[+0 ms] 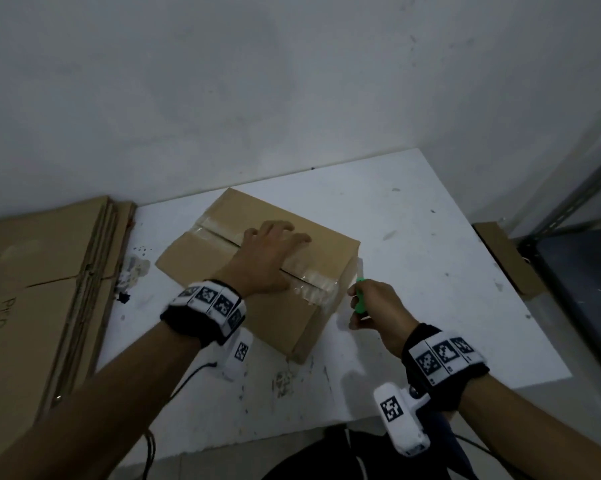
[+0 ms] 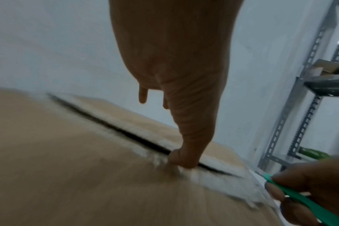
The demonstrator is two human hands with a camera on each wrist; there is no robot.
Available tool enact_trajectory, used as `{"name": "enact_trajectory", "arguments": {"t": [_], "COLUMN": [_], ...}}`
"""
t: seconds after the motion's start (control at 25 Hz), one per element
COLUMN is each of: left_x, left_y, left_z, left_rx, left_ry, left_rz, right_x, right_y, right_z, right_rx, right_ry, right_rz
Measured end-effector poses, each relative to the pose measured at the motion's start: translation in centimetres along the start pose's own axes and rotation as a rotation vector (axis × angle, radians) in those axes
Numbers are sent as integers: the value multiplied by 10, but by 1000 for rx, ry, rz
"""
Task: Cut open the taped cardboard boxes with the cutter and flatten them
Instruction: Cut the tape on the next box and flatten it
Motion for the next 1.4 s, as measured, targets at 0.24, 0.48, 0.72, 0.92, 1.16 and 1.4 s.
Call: {"name": "enact_trajectory", "arguments": {"t": [0.24, 0.48, 0.72, 0.92, 1.16, 1.4], "left_x": [53, 66, 68, 67, 65, 61], "left_y": [2, 14, 12, 11, 9, 18], "left_z": [-48, -51, -44, -47, -44, -40], "left_rx": [472, 468, 369, 349, 296, 233], "left_ry": [245, 372, 404, 430, 430, 392], "left_rz": [321, 277, 336, 339, 343, 387], "right_x": [-8, -20, -16, -4, -19, -18], "right_y": [23, 24, 11, 6, 5, 18], "right_z": [-4, -10, -4, 12, -4, 6], "right_rx": [31, 3, -108, -402, -448, -539], "right_ry": [2, -7, 7, -138, -36, -208], "right_rz": [123, 208, 283, 274, 454, 378]}}
Point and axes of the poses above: each hand's wrist, its own x-axis towards the middle knuckle, its own y-axis out of the palm, z = x × y, the point moved 5 cm from there along x, towards the middle knuckle, and after that the axes turned 5 degrees about -y, right-handed, at the moved point
